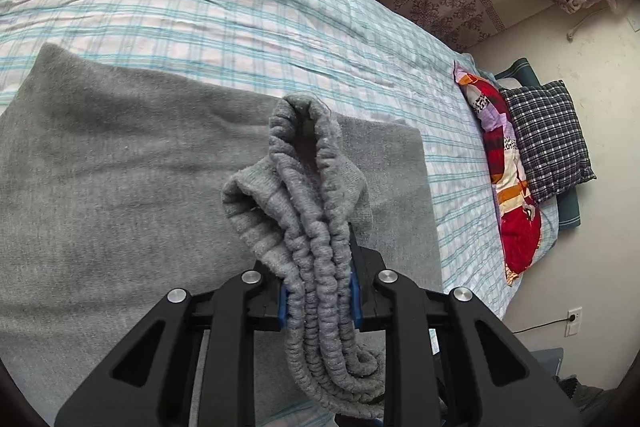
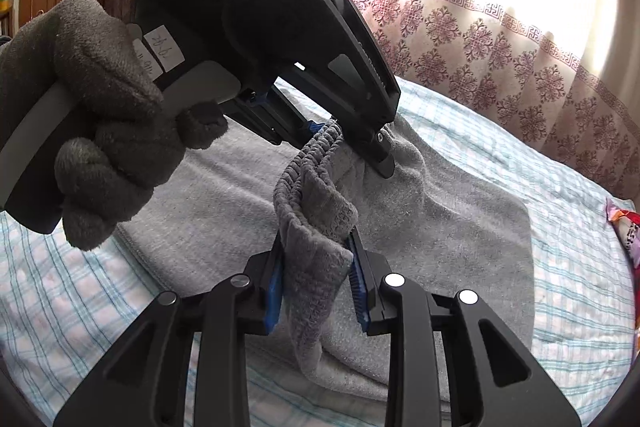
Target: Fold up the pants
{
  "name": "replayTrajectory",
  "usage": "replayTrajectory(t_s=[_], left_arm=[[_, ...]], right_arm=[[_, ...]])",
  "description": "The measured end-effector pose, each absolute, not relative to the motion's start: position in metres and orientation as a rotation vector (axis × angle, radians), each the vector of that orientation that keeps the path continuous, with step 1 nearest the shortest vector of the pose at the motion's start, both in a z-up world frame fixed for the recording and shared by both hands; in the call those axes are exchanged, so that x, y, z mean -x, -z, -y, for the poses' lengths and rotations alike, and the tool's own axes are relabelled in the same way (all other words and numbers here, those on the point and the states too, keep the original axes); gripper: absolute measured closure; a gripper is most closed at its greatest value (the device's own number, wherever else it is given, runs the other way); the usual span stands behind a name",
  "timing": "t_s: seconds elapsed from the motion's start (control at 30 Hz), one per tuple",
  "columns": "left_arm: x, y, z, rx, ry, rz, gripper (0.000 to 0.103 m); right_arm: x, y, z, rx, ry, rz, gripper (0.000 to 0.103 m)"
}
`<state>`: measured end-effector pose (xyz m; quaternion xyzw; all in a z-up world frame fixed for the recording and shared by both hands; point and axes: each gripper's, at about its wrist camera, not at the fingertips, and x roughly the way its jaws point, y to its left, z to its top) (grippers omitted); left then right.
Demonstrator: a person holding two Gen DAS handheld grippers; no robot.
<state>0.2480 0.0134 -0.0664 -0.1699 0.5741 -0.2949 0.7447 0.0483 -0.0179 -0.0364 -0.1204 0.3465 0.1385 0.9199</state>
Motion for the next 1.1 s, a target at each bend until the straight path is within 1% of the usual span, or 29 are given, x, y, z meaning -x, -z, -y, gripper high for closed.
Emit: replayTrajectory(t_s=[0.07,0.2,0.33,0.47,0.5,0.57,0.63,0.73,0.8,0.83,0.87,0.9,1.0,1.1], left_arm=[[-0.25,0.071,-0.02,0.372,0.638,-1.258,0.081],[-0.253,0.08,-0.028,0.365,0.631,-1.249,0.081],[-0.254,0.091,-0.036,0.357,0.611,-1.246,0.081],[-0.252,0.101,-0.04,0.329,0.574,-1.254,0.078],[-0.251,0.102,-0.04,0.324,0.57,-1.247,0.076],[-0.25,0.102,-0.039,0.307,0.548,-1.239,0.073],[-0.249,0.101,-0.038,0.295,0.527,-1.234,0.07],[-0.245,0.096,-0.036,0.248,0.475,-1.226,0.061],[-0.241,0.089,-0.037,0.203,0.417,-1.214,0.048],[-0.238,0.084,-0.04,0.184,0.376,-1.202,0.044],[-0.235,0.08,-0.043,0.168,0.335,-1.189,0.035],[-0.231,0.074,-0.046,0.152,0.294,-1.172,0.031],[-0.216,0.054,-0.049,0.101,0.239,-1.123,0.031],[-0.196,0.037,-0.04,0.06,0.228,-1.077,0.031]], right_arm=[[-0.054,0.041,0.013,0.235,-0.299,-0.734,0.073],[-0.067,0.047,0.014,0.184,-0.35,-0.79,0.062],[-0.056,0.035,0.033,0.139,-0.397,-0.79,0.062],[-0.047,0.023,0.082,0.051,-0.324,-0.797,0.061],[-0.043,0.022,0.095,0.019,-0.289,-0.805,0.061],[-0.044,0.022,0.122,-0.027,-0.221,-0.82,0.062],[-0.045,0.026,0.138,-0.021,-0.162,-0.833,0.062],[-0.056,0.04,0.156,-0.03,-0.103,-0.86,0.062],[-0.062,0.052,0.162,-0.041,-0.08,-0.887,0.062],[-0.066,0.059,0.164,-0.063,-0.084,-0.912,0.062],[-0.065,0.065,0.167,-0.088,-0.086,-0.934,0.061],[-0.066,0.073,0.169,-0.11,-0.086,-0.954,0.061],[-0.065,0.091,0.173,-0.149,-0.086,-0.99,0.061],[-0.065,0.093,0.173,-0.145,-0.087,-0.981,0.061]])
